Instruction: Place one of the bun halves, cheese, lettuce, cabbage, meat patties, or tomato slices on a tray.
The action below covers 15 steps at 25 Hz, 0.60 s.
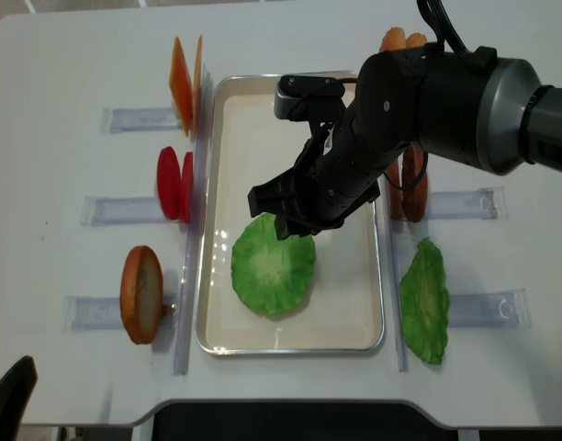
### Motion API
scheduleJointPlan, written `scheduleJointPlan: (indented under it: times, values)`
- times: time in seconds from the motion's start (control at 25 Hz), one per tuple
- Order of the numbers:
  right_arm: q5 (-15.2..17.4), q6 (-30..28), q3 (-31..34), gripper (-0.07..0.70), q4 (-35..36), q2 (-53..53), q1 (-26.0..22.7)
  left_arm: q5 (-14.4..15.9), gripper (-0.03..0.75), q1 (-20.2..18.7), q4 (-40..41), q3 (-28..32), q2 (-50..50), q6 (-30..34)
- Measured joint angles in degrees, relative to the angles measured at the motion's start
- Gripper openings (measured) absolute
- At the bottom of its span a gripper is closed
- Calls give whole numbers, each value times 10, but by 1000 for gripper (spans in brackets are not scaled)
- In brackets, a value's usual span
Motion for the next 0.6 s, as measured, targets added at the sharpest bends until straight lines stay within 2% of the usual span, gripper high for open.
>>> scheduleJointPlan:
  times: [0.12, 0.28, 0.6]
  values:
    - [1, 9, 0, 346, -5, 0, 0, 0, 576, 0, 0, 0, 0, 0]
    - [7, 57, 0, 416, -46, 0, 0, 0, 576, 0, 0, 0, 0, 0]
    - [27, 97, 0, 466, -75, -8, 0, 0, 576, 0, 0, 0, 0, 0]
